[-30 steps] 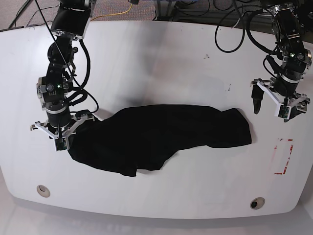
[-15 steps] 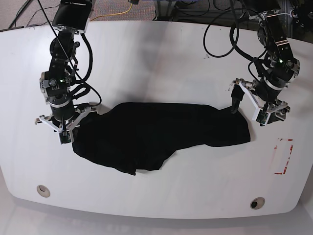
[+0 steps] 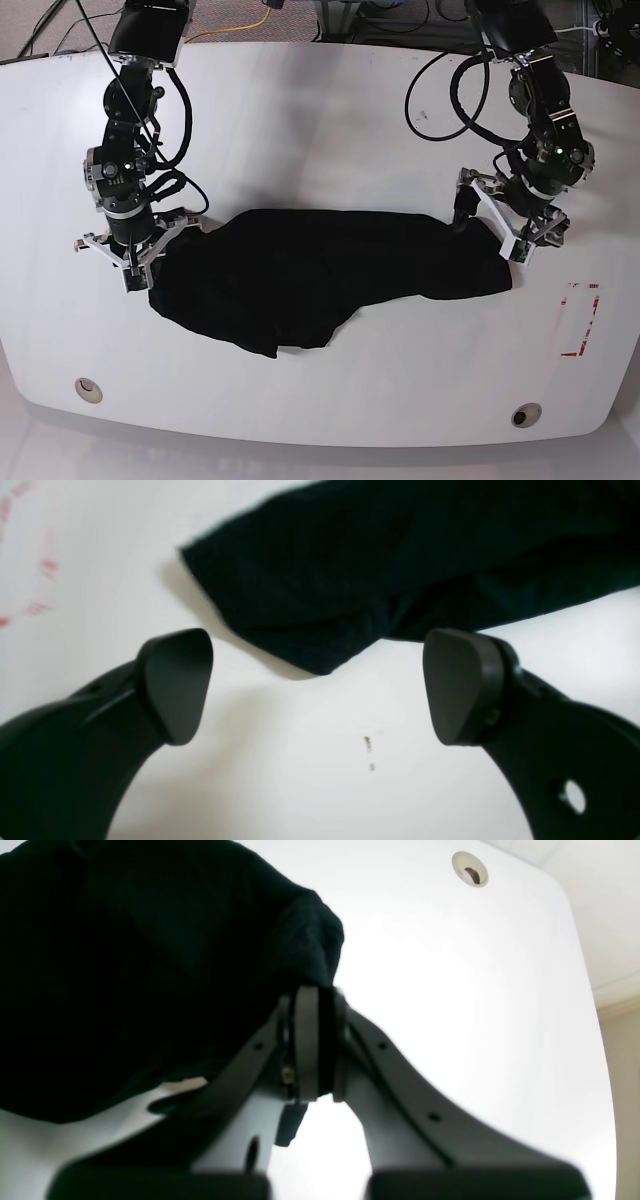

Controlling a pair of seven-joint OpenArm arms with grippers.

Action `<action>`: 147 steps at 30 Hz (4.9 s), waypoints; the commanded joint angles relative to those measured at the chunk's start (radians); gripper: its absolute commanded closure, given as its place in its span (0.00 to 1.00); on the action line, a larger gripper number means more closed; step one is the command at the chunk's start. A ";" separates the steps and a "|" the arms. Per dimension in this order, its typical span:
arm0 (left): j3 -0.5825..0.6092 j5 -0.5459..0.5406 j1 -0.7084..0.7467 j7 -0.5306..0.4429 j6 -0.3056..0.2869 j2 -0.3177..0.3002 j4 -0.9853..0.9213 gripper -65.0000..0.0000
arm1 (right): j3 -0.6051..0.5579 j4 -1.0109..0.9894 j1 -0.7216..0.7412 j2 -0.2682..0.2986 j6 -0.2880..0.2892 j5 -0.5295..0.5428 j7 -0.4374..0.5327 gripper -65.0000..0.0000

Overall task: Layout the t-shirt on the table in an organized manner, then fold the t-shirt properly
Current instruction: 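Grasp the shirt end nearest the left gripper with the left gripper, then lift the shirt with both grippers, swing it up and lay it flat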

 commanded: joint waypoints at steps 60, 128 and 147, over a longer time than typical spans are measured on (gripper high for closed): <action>0.048 -0.011 -0.254 -0.121 0.090 -0.007 -0.513 0.69 | 0.002 0.019 0.024 -0.011 0.046 0.002 0.026 1.00; 0.049 -0.017 -0.812 0.176 0.084 -0.096 0.185 1.00 | 0.065 -0.055 0.529 0.084 0.103 -0.007 0.019 1.00; 0.028 -0.018 -0.511 0.208 0.082 -0.118 0.239 1.00 | 0.068 0.134 0.222 0.075 0.150 -0.005 -0.110 1.00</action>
